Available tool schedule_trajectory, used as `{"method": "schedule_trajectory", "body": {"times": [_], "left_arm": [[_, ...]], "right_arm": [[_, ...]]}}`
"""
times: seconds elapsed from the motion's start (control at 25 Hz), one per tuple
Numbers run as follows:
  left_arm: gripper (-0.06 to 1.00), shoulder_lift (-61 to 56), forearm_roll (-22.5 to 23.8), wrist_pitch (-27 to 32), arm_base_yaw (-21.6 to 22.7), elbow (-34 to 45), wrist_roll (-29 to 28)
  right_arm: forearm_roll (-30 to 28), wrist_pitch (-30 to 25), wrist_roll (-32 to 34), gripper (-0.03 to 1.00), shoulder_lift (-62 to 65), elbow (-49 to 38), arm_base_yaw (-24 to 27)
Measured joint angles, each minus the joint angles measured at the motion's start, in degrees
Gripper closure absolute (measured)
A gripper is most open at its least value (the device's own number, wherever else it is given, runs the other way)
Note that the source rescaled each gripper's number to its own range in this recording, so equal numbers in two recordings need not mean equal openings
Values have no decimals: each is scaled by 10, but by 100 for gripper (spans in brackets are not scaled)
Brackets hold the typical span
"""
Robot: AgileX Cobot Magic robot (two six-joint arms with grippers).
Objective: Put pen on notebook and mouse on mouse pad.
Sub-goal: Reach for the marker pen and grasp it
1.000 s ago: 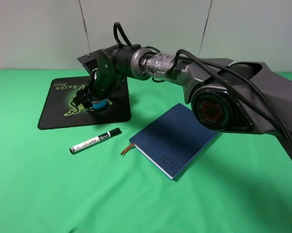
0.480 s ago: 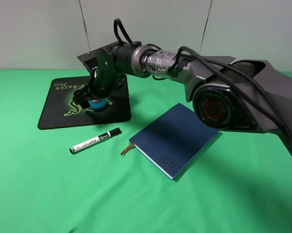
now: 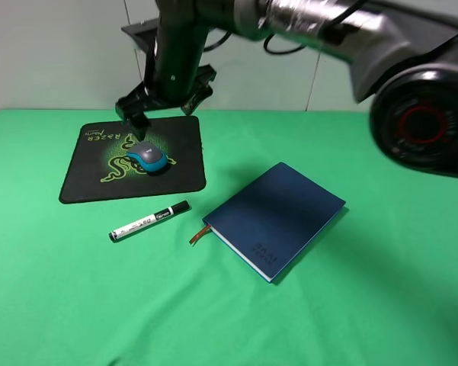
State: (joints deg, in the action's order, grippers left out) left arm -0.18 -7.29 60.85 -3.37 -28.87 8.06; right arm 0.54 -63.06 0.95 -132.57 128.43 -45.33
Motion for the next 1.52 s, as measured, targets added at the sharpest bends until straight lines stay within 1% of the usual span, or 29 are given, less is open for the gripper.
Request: {"method": "schedule_trajectory", "body": {"times": [0.16,0.36,0.48,0.64,0.88,1.52], "left_arm": [[-6,0,0,0,0,0,0],[-6,0,0,0,0,0,0],[-6,0,0,0,0,0,0],[-6,0,0,0,0,0,0],[-6,0,0,0,0,0,0],[-6,0,0,0,0,0,0]], "right_arm": [[-1,-54,-9,-3,37,0,0],[-2,-66,-18,-3,82,-11,0],[-5,-66,-19,-3,123,-46,0],[-2,-67,-19,-3,204,-136,0],[-2,-67,-19,-3,356,-297,0],[-2,-69,-19,-3,821,-664,0]]}}
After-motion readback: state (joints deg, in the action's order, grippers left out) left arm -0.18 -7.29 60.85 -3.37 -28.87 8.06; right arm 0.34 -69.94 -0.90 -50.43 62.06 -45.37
